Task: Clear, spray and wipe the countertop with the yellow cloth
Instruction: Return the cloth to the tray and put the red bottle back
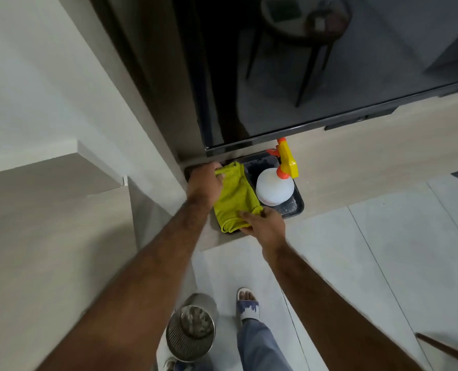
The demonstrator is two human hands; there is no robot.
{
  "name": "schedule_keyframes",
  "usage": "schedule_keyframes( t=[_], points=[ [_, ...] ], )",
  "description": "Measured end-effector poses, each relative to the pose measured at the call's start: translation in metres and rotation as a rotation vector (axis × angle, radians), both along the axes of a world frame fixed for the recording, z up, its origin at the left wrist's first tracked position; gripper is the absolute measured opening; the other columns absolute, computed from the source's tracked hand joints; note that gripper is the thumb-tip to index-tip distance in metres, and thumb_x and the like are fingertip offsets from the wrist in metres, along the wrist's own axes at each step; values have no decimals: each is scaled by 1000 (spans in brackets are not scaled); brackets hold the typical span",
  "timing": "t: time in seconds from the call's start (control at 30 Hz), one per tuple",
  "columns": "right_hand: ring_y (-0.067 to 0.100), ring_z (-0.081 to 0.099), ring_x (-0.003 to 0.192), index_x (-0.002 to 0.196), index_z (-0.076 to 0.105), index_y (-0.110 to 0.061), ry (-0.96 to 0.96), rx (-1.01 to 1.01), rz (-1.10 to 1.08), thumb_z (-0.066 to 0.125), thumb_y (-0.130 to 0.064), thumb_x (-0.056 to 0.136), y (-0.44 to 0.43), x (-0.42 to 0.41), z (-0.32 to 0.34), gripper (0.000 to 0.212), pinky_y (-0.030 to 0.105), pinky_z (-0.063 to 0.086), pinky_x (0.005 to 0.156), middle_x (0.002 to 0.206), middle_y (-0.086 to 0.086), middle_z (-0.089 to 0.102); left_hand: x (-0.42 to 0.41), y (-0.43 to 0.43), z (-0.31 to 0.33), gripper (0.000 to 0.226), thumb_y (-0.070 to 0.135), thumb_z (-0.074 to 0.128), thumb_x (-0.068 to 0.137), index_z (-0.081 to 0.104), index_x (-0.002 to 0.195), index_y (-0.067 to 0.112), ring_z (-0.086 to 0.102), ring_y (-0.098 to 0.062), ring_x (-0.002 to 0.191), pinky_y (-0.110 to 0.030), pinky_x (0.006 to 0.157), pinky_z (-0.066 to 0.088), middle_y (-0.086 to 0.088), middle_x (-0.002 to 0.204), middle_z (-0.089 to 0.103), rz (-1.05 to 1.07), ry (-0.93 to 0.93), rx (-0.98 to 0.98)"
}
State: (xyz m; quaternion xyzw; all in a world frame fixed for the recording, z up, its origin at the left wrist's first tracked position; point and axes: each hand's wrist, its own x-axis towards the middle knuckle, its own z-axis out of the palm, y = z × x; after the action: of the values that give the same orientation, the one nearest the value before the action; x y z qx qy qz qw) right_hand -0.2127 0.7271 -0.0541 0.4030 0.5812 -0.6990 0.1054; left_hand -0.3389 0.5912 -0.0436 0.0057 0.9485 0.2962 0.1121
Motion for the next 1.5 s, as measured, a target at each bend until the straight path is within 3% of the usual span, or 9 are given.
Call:
schedule_keyframes(
  t=[0.23, 0.37, 0.5, 0.63, 0.73, 0.87, 1.03, 1.2, 1.5],
  points=[
    [16, 77, 77, 99, 68, -13, 21, 179, 95, 80, -22, 86, 3, -12, 2, 20, 33, 67, 68, 106, 12, 76, -17, 11, -12, 33, 30, 61, 98, 64, 128, 17, 61, -33, 121, -41, 103, 48, -12, 126, 69, -98, 39, -120],
    [35, 75, 80, 114, 56, -14, -22, 961, 503, 63, -62, 89, -1, 14, 15, 55, 40, 59, 66, 95, 13, 74, -4, 14, -14, 50, 34, 57, 99, 48, 143, 15, 44, -31, 137, -40, 114, 33, -10, 147, 49, -227, 98, -317],
    [39, 72, 70, 112, 54, -14, 179, 1330, 727, 56, -53, 95, -23, 38, 26, 43, 34, 46, 53, 80, 10, 74, 33, -4, -11, 63, 26, 48, 104, 24, 157, 3, 24, -30, 151, -37, 125, 20, -15, 162, 28, -297, 166, -331],
    [36, 67, 84, 110, 64, -9, 468, 1386, 915, 63, -26, 94, -41, 29, 21, 23, 39, 52, 57, 94, 11, 68, 76, -54, -15, 58, 17, 33, 106, 14, 159, 2, 11, -27, 156, -35, 128, 9, -13, 168, 15, -434, 143, -390],
    [45, 67, 112, 127, 65, 3, 668, 1397, 1124, 61, -16, 90, -59, 17, 12, 42, 51, 60, 87, 120, 24, 68, 109, -105, -12, 55, 16, 41, 104, 29, 155, 1, 21, -30, 155, -34, 128, 5, -16, 164, 29, -464, 164, -374],
    [35, 13, 161, 162, 25, -4, 601, 1332, 1431, 41, -51, 105, -103, 6, 6, 76, 46, 22, 130, 171, 20, 18, 146, -184, -2, 66, 47, 44, 100, 41, 151, 7, 29, -32, 152, -50, 127, 19, -13, 159, 40, -331, 201, -513],
    [25, -7, 163, 167, 5, -14, 683, 1258, 1621, 21, -69, 100, -202, 9, 5, 88, 39, 3, 132, 176, 8, -3, 199, -299, -4, 89, 75, 16, 95, 14, 160, 14, -5, -27, 157, -57, 126, 0, -9, 170, 6, 0, 43, -565],
    [28, 0, 163, 166, 9, -13, 832, 1217, 1743, 28, -69, 101, -317, 40, -3, 88, 39, 3, 131, 175, 12, 2, 276, -421, -13, 89, 72, 25, 92, 29, 158, 12, 16, -29, 157, -62, 124, 7, -11, 168, 21, 314, -69, -610],
    [37, 25, 158, 160, 38, -17, 838, 1289, 1630, 34, -63, 99, -461, 98, -27, 76, 56, 22, 128, 170, 19, 26, 353, -615, -43, 86, 72, 21, 96, 13, 161, 15, 7, -25, 158, -65, 122, 8, -6, 170, 10, 776, -142, -502]
  ],
)
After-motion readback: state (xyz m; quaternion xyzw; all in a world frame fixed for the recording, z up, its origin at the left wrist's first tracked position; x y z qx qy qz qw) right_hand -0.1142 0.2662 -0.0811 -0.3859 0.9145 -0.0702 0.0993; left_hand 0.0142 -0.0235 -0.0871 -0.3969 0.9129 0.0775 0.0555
